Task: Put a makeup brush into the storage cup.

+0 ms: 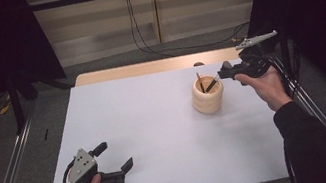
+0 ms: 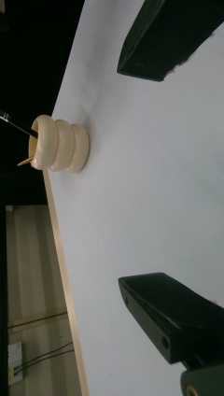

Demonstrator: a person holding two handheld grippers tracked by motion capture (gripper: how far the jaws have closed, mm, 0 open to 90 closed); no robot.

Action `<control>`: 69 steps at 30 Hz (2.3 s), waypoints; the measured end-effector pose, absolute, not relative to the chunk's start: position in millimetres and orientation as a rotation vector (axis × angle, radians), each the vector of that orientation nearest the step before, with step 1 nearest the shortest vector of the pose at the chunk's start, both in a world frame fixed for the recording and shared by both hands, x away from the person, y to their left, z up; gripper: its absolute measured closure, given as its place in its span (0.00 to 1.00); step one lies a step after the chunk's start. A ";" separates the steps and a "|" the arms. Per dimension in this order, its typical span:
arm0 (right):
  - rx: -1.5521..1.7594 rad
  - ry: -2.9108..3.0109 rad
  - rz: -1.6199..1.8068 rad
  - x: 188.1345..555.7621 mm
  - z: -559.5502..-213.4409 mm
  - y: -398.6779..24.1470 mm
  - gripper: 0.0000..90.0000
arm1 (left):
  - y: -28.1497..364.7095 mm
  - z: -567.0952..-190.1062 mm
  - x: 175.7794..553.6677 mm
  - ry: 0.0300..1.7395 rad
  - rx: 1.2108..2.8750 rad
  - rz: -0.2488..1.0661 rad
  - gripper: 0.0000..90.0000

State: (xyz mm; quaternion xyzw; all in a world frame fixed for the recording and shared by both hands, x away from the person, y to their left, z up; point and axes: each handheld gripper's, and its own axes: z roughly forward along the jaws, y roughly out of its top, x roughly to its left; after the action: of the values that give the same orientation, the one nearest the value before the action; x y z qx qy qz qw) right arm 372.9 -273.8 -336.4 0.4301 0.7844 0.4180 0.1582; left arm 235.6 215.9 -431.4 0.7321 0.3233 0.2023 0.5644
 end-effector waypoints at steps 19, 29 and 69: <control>1.251 2.274 1.138 380.5 -357.1 -271.3 0.86 | 215.2 -430.9 235.1 0.751 1.732 0.478 0.01; 1.263 2.285 1.133 378.6 -372.0 -270.9 0.86 | 215.2 -430.8 235.1 0.749 1.736 0.479 0.01; 1.239 2.153 1.277 373.8 -380.1 -267.5 0.12 | 214.5 -431.9 239.7 0.763 1.721 0.465 0.01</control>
State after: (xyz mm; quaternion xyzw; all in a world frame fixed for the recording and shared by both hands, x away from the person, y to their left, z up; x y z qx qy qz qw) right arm 373.8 -267.5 -380.1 0.4369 0.7590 0.4504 0.1734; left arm 239.7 214.5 -431.9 0.7318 0.3247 0.1979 0.5657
